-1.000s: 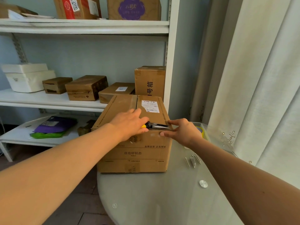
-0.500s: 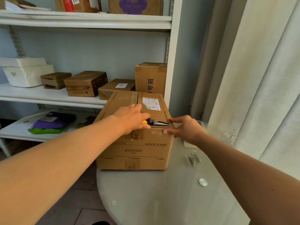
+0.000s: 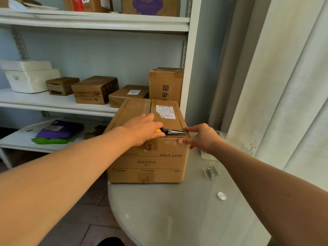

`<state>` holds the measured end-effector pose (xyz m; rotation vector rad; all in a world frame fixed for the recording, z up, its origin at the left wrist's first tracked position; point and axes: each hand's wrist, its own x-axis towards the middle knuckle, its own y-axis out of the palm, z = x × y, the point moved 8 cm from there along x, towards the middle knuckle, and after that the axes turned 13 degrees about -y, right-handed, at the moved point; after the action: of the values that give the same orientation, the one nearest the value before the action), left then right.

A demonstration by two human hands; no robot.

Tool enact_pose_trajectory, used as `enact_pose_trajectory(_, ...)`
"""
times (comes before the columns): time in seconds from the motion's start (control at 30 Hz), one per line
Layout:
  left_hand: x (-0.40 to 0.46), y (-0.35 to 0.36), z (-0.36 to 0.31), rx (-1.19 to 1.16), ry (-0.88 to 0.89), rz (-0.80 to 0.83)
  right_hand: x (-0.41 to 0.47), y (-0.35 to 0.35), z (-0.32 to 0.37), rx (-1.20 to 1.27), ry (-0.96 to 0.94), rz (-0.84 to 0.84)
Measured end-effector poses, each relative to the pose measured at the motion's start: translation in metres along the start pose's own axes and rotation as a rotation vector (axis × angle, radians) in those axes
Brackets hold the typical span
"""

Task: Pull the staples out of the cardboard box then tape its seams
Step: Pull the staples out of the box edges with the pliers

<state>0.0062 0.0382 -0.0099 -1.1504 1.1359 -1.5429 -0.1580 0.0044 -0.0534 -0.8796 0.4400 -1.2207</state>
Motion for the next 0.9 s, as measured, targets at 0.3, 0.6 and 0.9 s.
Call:
enact_pose_trajectory(0.3,0.004,0.001,-0.001,0.058,0.035,0.032,-0.002,0.001,-0.005,-0.012,0.028,-0.009)
enact_pose_trajectory(0.6,0.018,-0.004,-0.001,0.136,0.035,0.009,0.001,0.000,-0.009,-0.010,0.014,-0.012)
enact_pose_trajectory(0.9,0.011,-0.001,-0.010,0.100,0.060,-0.006,0.001,0.000,-0.007,-0.020,0.004,-0.022)
